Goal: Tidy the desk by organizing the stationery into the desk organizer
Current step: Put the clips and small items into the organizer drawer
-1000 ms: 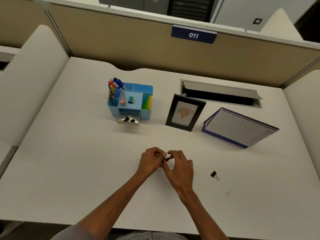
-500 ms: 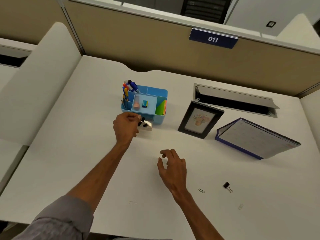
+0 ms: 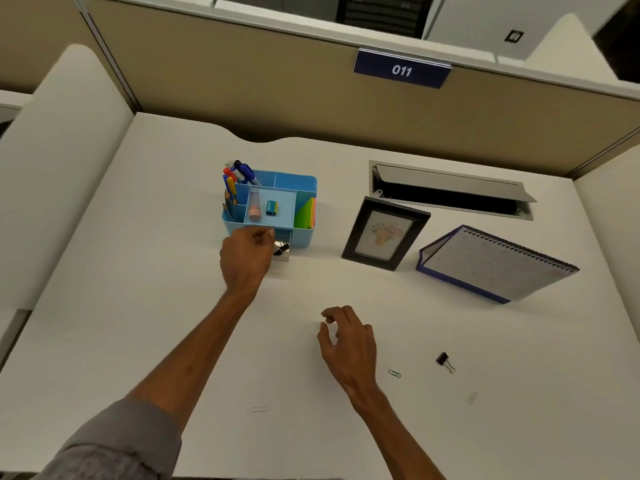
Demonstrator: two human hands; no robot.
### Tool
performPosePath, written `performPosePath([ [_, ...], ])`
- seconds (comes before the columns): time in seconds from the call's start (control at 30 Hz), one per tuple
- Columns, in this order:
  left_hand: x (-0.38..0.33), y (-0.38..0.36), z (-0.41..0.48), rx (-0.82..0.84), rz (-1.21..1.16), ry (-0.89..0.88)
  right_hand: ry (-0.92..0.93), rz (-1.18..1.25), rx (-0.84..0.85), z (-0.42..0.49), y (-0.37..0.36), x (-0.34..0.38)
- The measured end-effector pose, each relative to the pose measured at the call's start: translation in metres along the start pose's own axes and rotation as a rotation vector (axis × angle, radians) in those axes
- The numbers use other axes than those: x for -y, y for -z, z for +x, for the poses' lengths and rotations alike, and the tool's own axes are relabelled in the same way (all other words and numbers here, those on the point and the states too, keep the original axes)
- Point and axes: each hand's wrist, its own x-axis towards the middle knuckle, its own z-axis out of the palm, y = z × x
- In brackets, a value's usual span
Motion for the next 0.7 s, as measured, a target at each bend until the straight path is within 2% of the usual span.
performPosePath([
  [0.17,0.001,0.001,-0.015,-0.060,-0.107,-0.029,0.014,-0.007,0.000,-0.015,0.006,-0.010],
  [0.27,-0.006,-0.007,-0.036,0.000,-0.098,-0.054,0.013,-0.016,-0.020,-0.026,0.016,-0.023],
  [0.4,-0.025,-0.029,-0.077,0.167,-0.075,-0.167,-0.038,-0.030,-0.068,-0.043,0.035,-0.051],
  [0.6,-0.053,-0.092,-0.147,0.587,0.009,-0.251,-0.216,-0.060,-0.210,-0.055,0.065,-0.114],
  [0.7,-0.065,-0.118,-0.186,0.721,0.047,-0.297,-0.305,-0.115,-0.251,-0.062,0.079,-0.142],
])
